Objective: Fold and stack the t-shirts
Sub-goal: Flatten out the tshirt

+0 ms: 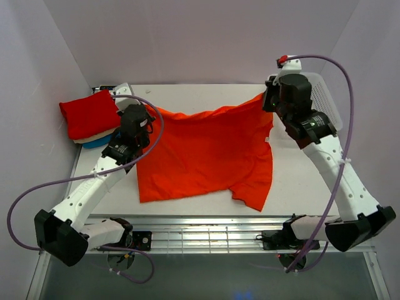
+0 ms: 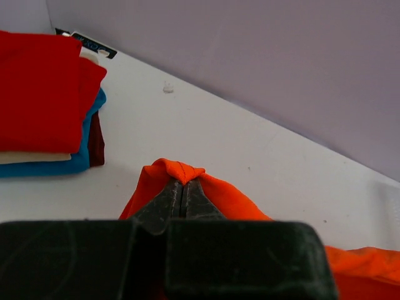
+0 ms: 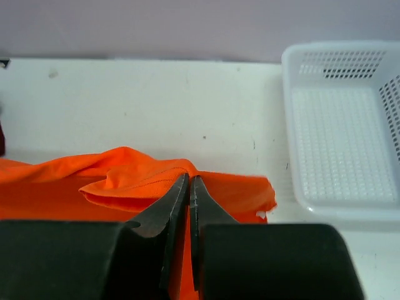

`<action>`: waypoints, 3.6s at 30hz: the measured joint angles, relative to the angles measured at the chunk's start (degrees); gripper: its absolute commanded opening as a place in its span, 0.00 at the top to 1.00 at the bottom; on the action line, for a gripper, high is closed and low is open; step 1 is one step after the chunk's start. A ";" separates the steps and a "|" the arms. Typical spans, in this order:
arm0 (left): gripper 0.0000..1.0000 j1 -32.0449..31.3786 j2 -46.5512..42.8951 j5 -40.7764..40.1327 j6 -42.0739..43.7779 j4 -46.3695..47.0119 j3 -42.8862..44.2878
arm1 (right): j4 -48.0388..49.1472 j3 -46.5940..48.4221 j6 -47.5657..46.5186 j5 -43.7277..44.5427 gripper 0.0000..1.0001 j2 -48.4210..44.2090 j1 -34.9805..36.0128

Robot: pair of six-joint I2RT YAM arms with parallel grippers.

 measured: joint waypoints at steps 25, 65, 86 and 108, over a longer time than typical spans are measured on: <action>1.00 0.00 -29.57 36.76 -0.66 -31.98 25.24 | -13.60 38.93 -0.20 -16.35 0.92 -22.71 0.00; 1.00 15.91 47.93 17.97 10.23 13.90 17.31 | 17.77 25.09 -9.73 -8.15 0.92 48.13 -9.18; 1.00 17.88 21.62 29.11 8.66 9.07 13.31 | 16.81 14.45 -8.55 -10.73 0.92 20.79 -7.48; 1.00 16.00 -20.22 45.75 0.76 -18.36 19.58 | -5.92 35.06 -6.49 -14.84 0.92 -16.06 -3.98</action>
